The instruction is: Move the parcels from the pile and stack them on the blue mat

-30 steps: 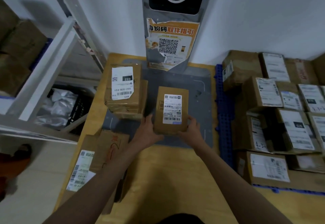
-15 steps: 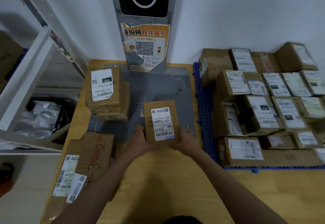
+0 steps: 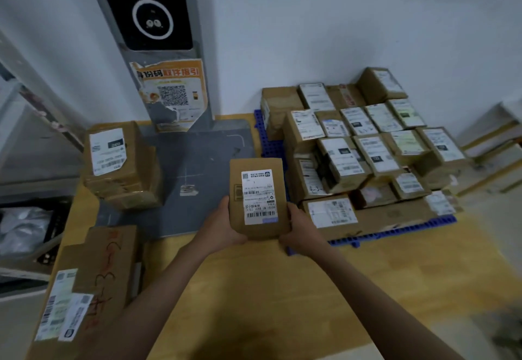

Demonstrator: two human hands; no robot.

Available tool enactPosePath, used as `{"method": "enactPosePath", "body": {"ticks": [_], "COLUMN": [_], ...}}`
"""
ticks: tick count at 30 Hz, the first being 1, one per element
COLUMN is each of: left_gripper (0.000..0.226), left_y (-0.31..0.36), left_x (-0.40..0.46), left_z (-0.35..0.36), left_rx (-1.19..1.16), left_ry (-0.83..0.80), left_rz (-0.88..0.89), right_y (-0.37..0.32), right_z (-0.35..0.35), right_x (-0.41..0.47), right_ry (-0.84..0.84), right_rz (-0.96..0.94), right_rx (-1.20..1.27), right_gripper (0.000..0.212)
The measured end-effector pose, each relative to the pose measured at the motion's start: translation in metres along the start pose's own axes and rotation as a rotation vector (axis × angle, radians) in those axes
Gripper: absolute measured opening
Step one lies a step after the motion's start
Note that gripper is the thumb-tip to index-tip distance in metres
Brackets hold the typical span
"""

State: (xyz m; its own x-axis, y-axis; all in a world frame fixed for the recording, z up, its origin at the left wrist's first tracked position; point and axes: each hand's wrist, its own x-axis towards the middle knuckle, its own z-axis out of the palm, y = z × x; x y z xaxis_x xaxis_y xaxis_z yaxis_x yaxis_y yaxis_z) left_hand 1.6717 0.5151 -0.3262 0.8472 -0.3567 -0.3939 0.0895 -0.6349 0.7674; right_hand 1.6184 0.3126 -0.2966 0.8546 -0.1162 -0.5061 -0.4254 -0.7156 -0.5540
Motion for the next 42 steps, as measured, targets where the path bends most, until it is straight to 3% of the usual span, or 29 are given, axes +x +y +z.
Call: {"method": "enactPosePath", "body": {"ticks": [7,11,15,20,32,38,42], "left_gripper": [0.112,0.1,0.09,0.097,0.093,0.105,0.094], "left_y": [0.042,0.065,0.08,0.096,0.135,0.161,0.193], "left_x": [-0.024,-0.046,-0.064,-0.072,-0.064,-0.047,-0.022], "left_z": [0.038,0.064,0.086,0.097,0.069,0.04,0.015], "left_rx": [0.006,-0.017,-0.029,-0.005,0.021,0.029,0.094], "left_ry": [0.002,0.044,0.091,0.107,0.117,0.149,0.164], "left_rz": [0.01,0.01,0.004,-0.013,0.114,0.183,0.24], "right_y": [0.044,0.073,0.091,0.099,0.073,0.053,0.032], "right_z": [-0.034,-0.051,-0.065,-0.084,-0.133,-0.163,-0.197], "right_x": [-0.026,-0.037,-0.05,-0.07,-0.079,-0.055,-0.036], "right_ry": [-0.027,-0.075,-0.095,-0.11,-0.025,-0.033,0.028], "right_rz": [-0.064,-0.119,-0.236,-0.371,-0.465,-0.38,-0.422], "right_rx": [0.022,0.039,0.073,0.068,0.066,0.024,-0.009], "right_gripper": [0.097,0.099,0.083,0.067,0.056,0.076,0.068]}}
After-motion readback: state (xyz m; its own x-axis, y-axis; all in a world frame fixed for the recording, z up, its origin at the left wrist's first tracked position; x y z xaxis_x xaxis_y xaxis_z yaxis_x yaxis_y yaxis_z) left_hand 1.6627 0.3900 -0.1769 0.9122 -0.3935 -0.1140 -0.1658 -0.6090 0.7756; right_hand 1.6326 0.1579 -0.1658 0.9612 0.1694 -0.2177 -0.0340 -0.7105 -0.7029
